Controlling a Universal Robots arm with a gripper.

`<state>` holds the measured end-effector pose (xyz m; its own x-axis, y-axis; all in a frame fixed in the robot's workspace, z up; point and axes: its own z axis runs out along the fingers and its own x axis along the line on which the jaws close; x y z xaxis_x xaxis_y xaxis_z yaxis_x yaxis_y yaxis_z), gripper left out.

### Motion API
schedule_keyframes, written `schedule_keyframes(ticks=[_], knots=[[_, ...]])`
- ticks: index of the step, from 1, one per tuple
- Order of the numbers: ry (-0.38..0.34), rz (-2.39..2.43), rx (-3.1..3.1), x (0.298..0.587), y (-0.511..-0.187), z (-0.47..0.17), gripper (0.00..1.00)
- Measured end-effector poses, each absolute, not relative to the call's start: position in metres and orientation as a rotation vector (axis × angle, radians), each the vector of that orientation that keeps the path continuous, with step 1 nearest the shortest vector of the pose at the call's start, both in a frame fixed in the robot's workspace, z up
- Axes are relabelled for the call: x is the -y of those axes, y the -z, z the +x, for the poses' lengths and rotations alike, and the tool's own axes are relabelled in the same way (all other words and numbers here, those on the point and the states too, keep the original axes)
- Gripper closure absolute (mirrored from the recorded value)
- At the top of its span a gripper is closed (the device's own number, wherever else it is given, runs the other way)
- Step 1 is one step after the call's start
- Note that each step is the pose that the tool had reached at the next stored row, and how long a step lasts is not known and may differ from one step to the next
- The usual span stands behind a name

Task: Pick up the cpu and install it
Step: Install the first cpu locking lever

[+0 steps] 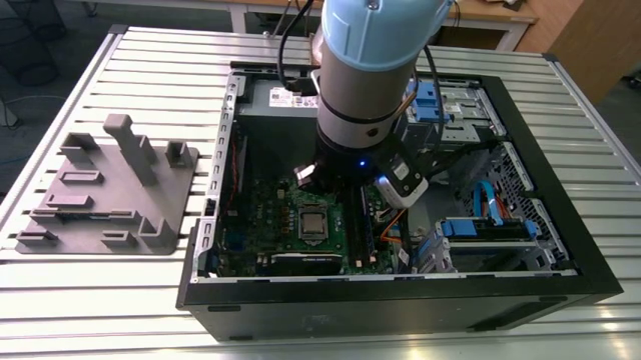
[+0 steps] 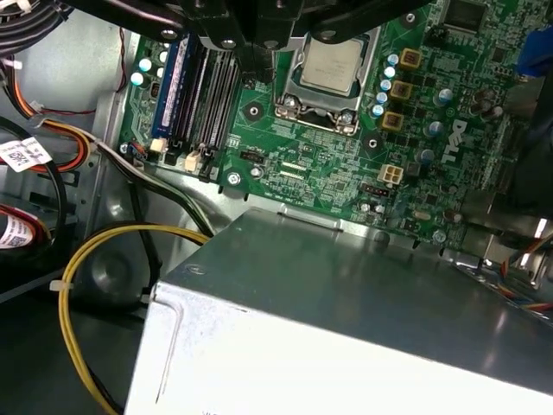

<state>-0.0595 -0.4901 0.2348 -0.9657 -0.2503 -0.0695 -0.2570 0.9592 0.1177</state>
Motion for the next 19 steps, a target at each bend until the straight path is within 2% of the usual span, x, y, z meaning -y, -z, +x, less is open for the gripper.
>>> schedule_keyframes(ticks=[19], knots=[[-0.193, -0.391, -3.055, 0.491, -0.222, -0.061, 0.89]])
